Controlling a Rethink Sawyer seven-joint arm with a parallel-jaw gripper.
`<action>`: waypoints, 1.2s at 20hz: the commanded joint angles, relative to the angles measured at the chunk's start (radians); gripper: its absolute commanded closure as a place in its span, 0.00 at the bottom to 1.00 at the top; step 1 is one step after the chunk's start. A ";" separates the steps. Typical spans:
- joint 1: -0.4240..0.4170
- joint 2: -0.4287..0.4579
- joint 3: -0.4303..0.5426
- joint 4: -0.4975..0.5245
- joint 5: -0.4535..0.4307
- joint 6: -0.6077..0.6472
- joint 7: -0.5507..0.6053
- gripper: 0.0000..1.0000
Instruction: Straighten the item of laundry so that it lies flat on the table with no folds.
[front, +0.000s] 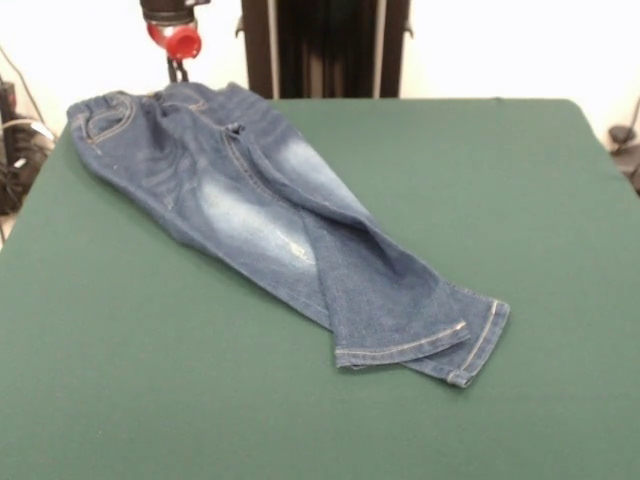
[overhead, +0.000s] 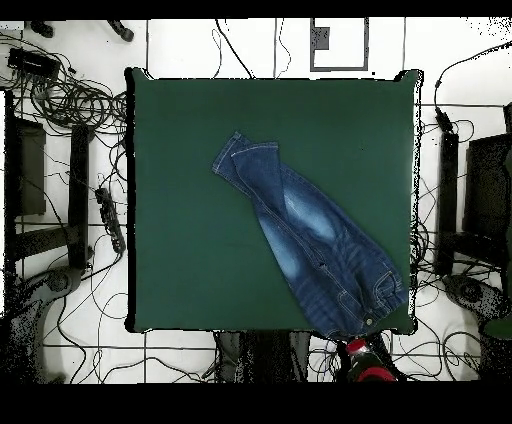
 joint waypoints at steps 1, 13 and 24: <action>0.180 -0.005 0.010 -0.131 0.080 0.005 0.033 0.00; -0.014 -0.332 0.322 0.068 0.115 0.401 -0.098 0.00; -0.081 -0.528 0.493 0.142 0.235 0.594 -0.168 0.00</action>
